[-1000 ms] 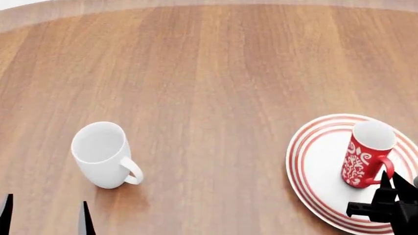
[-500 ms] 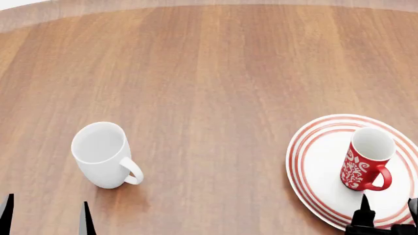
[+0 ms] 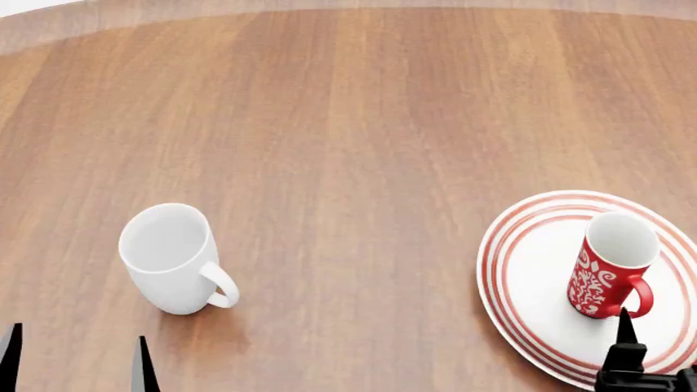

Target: Pick up the red mug and put it on the plate

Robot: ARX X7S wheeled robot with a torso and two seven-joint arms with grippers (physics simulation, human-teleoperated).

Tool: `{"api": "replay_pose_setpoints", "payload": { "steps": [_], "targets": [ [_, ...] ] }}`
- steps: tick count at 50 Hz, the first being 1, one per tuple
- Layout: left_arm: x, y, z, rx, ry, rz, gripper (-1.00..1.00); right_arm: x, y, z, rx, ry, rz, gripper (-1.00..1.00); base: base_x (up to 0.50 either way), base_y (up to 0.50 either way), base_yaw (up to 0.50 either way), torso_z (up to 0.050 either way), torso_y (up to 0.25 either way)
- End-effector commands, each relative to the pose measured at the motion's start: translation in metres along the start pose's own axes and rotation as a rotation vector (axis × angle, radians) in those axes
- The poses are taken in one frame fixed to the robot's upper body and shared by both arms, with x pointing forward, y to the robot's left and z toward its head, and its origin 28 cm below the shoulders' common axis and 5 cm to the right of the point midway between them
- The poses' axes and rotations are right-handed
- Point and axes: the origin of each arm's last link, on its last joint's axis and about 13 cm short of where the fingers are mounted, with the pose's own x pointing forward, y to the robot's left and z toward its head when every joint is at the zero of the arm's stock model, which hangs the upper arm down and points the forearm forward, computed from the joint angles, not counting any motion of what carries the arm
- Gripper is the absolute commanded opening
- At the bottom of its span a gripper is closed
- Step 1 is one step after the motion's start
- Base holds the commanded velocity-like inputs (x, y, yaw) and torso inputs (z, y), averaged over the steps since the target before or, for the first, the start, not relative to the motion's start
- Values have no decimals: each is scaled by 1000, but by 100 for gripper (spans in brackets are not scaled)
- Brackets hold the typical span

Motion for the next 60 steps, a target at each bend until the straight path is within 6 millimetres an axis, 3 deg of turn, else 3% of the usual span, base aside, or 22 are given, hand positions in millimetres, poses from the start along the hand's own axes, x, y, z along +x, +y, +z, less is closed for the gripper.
{"api": "replay_pose_setpoints", "payload": {
  "steps": [1,20,60],
  "targets": [
    [0,0,0,-1,-2,-2,100,-2,-8,8,-25,-76,26,100,0,0,0,0,0],
    [0,0,0,-4,-3,-3,100,-28,6,48,-70,-198,74,100,0,0,0,0,0],
    [0,0,0,-1,-9,-3,100,-77,29,84,-153,-387,161,100,0,0,0,0,0]
  ]
}}
